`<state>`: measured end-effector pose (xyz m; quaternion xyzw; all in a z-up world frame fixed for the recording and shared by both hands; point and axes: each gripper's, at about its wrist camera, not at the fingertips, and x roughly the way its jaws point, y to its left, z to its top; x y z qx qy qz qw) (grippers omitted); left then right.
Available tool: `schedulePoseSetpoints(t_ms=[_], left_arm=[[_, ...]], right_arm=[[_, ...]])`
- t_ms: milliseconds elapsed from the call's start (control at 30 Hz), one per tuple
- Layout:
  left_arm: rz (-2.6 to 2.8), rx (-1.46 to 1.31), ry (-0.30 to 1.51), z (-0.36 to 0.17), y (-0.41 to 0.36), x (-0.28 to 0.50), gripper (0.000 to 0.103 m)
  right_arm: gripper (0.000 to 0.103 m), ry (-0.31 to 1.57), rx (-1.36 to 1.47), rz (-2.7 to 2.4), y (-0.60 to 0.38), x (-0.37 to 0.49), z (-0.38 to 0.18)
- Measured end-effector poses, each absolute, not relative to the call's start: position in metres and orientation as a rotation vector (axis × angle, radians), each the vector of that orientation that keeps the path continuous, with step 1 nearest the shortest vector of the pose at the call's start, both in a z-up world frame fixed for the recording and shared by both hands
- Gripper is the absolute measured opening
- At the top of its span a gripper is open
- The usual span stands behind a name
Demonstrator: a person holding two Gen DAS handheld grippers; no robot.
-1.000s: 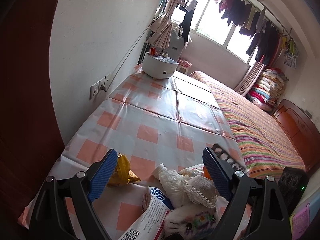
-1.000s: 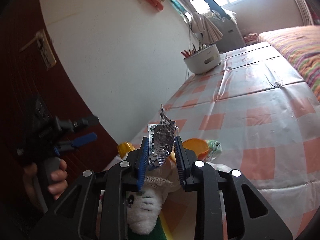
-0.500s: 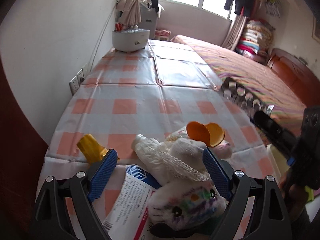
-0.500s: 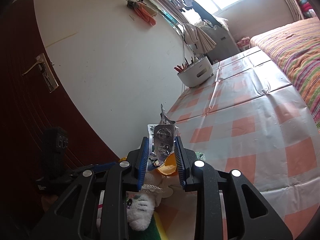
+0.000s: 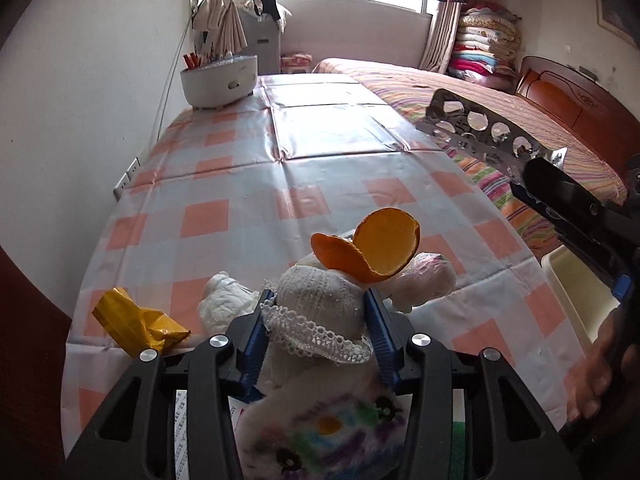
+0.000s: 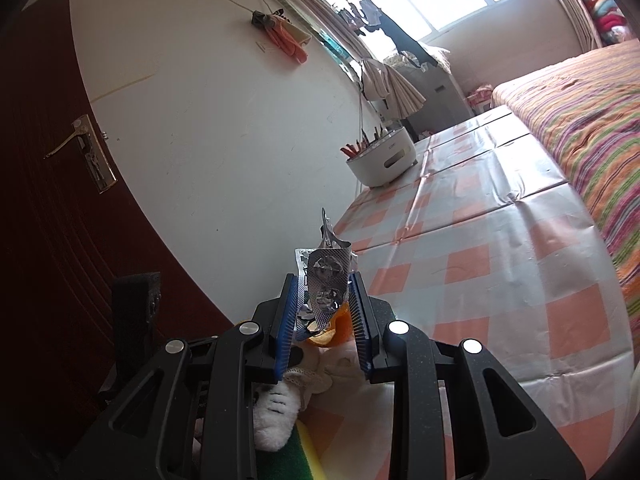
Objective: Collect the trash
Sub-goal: 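Grasp the white knit hat with the left tool while the right tool holds the blister pack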
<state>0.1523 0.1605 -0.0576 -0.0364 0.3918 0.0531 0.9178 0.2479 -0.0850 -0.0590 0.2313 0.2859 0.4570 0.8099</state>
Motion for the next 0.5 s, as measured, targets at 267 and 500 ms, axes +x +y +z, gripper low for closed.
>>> schedulePoseSetpoints(t_ms=[267, 500], left_arm=[[0.123, -0.136, 0.682, -0.027, 0.162, 0.139, 0.043], [0.066, -0.132, 0.648, -0.014, 0.140, 0.139, 0.043]], right_arm=[[0.025, 0.567, 0.495, 0.937, -0.109, 0.247, -0.051], [0.025, 0.543, 0.497, 0.881, -0.138, 0.247, -0.049]])
